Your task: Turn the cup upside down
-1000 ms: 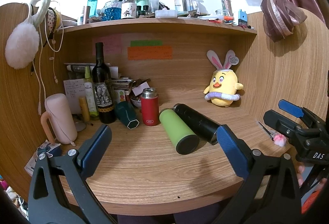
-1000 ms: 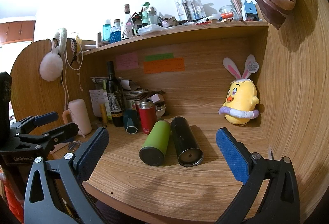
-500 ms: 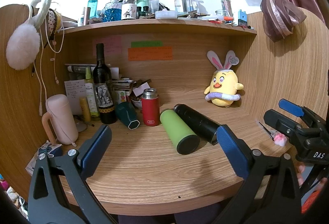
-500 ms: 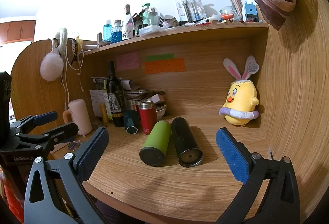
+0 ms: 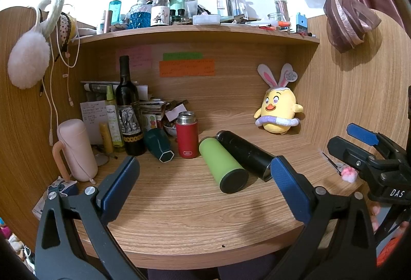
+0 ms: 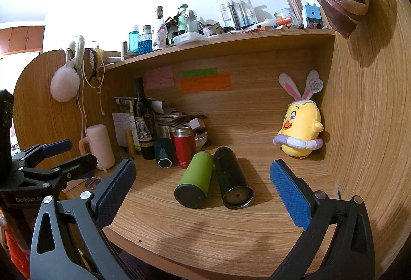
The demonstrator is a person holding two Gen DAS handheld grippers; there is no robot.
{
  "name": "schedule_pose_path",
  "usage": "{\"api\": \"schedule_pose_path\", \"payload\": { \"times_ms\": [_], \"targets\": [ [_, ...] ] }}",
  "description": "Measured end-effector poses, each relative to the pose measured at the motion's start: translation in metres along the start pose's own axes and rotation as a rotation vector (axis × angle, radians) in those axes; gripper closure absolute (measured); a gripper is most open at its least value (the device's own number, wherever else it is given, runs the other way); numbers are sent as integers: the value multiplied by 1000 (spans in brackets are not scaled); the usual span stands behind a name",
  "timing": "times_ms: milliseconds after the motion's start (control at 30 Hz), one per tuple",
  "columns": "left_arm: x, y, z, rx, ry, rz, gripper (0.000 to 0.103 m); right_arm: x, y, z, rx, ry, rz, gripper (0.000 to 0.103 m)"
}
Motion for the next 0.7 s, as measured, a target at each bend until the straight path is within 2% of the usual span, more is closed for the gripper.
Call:
{"api": "schedule_pose_path", "payload": {
  "times_ms": [433, 600, 700],
  "targets": [
    [-2, -13, -6, 21, -3, 4, 0, -2, -8, -5, 26, -11, -11, 0],
    [-1, -47, -8, 87, -11, -29, 0, -13, -27, -16, 65, -17, -43, 0],
    [1, -80, -7, 151, -13, -52, 0, -21, -42, -25, 94, -19, -60, 0]
  ]
}}
Point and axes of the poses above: each gripper's, at about its wrist camera, not at the fingertips, and y roughly against the way its jaws point, x to its left, z to its top, the point moved 7 cm from there along -y, roughly the way its jaws point, and after that the axes turned 10 degrees about -z, right-handed, at the moved point
